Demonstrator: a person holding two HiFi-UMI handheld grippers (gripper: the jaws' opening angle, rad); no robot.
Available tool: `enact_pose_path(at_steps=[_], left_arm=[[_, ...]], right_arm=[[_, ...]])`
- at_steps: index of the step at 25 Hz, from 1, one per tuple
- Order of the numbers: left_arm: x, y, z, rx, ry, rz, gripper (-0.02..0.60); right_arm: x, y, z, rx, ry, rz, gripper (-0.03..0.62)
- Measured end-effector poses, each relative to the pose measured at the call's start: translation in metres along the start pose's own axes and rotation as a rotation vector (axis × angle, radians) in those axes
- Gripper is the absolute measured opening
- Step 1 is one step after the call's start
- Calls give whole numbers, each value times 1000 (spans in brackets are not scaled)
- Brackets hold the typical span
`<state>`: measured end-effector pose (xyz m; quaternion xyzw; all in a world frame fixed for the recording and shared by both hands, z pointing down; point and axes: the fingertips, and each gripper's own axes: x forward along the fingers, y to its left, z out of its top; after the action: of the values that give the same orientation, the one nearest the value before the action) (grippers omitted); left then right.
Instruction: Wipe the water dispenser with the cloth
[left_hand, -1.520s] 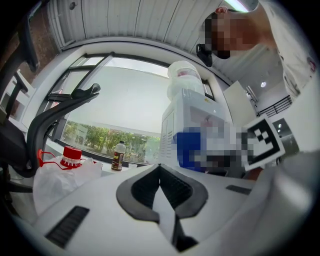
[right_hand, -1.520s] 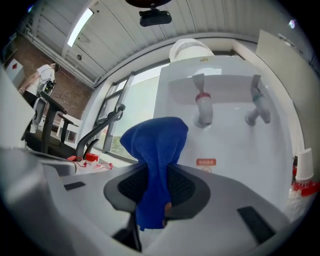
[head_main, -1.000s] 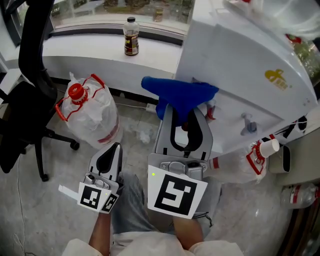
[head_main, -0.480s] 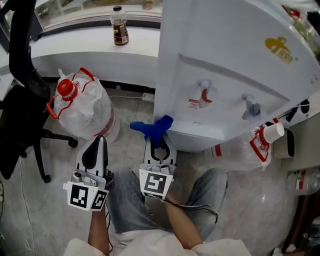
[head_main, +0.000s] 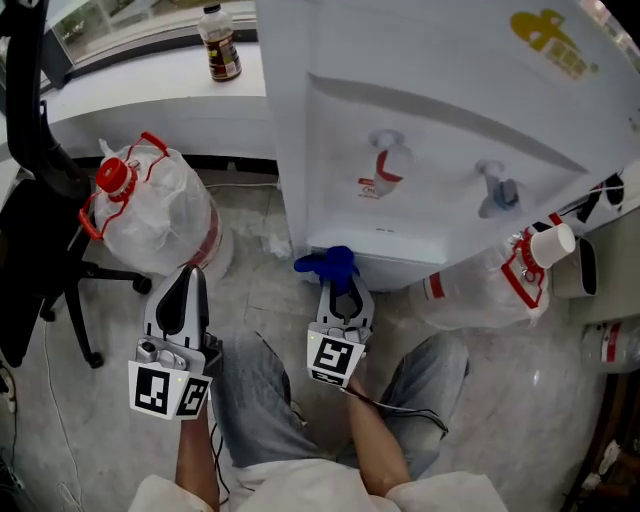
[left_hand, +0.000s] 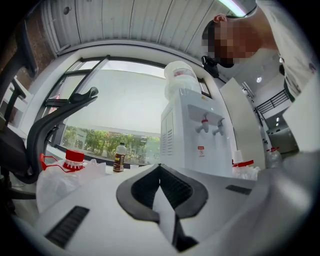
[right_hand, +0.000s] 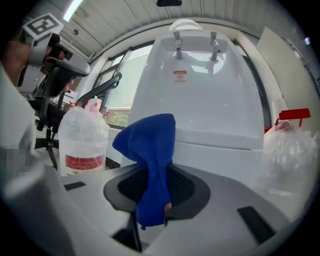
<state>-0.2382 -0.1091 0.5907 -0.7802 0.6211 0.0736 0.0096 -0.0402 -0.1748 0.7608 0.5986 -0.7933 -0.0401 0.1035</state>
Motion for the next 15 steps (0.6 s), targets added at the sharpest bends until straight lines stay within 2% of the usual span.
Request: enact_pose_path(at_steps=[5, 9, 15], left_arm=[[15, -12, 0, -30, -12, -37, 11], [24, -13, -8, -32, -9, -31, 11], [27, -21, -15, -29, 0, -29, 11]], right_arm=[[-19, -68, -38, 16, 47, -134, 110], [-30, -121, -65, 16, 83, -235, 110], [-44, -173, -94, 90, 119, -357, 110]])
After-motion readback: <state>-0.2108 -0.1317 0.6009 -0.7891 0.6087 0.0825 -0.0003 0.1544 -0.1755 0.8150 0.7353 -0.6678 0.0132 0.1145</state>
